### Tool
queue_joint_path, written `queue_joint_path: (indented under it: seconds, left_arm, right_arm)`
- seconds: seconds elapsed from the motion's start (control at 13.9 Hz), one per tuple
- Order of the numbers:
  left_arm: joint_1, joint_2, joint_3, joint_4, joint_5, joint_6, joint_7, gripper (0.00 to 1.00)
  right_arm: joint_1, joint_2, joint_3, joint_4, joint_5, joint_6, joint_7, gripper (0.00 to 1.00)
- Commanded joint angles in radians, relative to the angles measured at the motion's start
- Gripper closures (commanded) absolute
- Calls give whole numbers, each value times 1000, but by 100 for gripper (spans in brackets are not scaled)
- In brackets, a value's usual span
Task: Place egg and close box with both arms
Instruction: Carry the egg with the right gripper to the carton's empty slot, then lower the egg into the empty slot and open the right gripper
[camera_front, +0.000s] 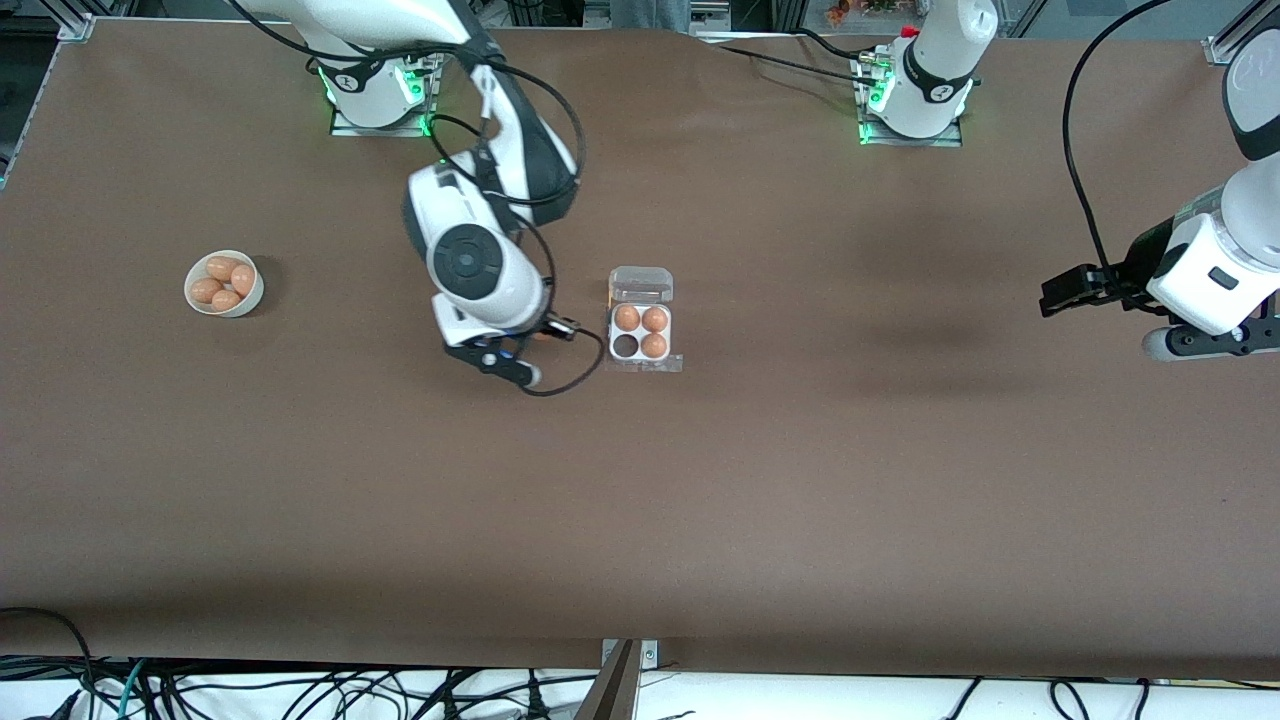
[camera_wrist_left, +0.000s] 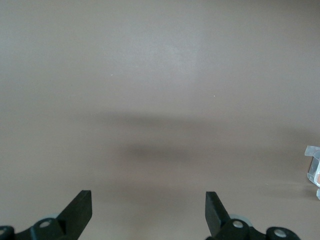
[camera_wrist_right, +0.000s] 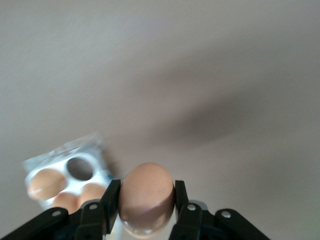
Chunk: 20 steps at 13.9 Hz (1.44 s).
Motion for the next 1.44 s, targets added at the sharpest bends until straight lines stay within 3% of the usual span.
queue_joint_path:
  seconds: [0.0, 0.29, 1.22, 1.36]
  left_arm:
    - [8, 2, -5, 14, -12, -12, 7, 0]
    - [8, 2, -5, 15, -12, -14, 7, 0]
    - [8, 3, -5, 17, -12, -12, 7, 0]
    - [8, 3, -5, 18, -13, -12, 7, 0]
  right_arm:
    - [-16, 97, 35, 145, 48, -20, 45, 68]
    - [-16, 166, 61, 215, 99, 23, 72, 67]
    - [-17, 226, 101, 220, 177, 82, 61, 66]
    - [-17, 237, 102, 219, 177, 82, 59, 60]
